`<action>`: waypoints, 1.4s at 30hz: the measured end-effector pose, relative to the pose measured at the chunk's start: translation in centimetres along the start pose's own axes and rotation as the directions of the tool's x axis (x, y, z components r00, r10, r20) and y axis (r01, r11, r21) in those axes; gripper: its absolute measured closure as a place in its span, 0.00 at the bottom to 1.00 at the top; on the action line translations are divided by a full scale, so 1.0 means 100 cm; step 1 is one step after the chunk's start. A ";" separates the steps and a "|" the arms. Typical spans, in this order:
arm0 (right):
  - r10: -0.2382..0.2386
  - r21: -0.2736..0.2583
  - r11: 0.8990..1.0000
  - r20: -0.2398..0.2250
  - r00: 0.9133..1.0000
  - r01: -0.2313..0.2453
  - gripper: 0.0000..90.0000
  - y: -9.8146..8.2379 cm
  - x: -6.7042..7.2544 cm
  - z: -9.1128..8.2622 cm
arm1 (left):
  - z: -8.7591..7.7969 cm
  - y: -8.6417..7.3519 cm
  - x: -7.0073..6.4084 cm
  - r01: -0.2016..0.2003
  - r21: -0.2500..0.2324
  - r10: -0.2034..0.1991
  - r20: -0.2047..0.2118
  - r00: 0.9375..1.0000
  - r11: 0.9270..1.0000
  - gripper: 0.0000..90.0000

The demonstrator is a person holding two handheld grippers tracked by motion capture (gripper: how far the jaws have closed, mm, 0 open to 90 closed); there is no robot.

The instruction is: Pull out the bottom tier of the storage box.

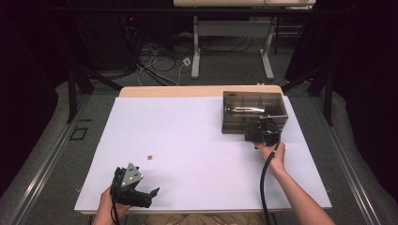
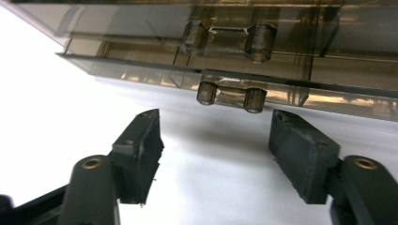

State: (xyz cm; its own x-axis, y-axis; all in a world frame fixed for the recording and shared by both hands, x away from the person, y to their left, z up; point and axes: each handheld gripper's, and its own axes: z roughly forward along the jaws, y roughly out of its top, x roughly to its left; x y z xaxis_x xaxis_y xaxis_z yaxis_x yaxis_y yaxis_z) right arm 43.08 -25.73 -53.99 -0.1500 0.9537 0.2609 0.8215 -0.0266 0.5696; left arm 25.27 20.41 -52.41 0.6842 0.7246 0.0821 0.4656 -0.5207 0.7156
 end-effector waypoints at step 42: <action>-0.430 0.007 0.899 -0.172 0.886 0.438 0.01 -0.007 -0.027 -0.023 | 0.001 0.001 0.001 -0.011 0.011 0.011 0.007 1.000 1.000 0.00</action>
State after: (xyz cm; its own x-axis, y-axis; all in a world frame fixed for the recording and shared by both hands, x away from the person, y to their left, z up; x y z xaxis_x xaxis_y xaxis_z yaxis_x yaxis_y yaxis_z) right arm 41.64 -28.92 -53.33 -0.5812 0.8048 0.1204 0.6765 0.3956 0.6211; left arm 25.43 20.39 -52.44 0.6929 0.7159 0.0853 0.4645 -0.5337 0.7067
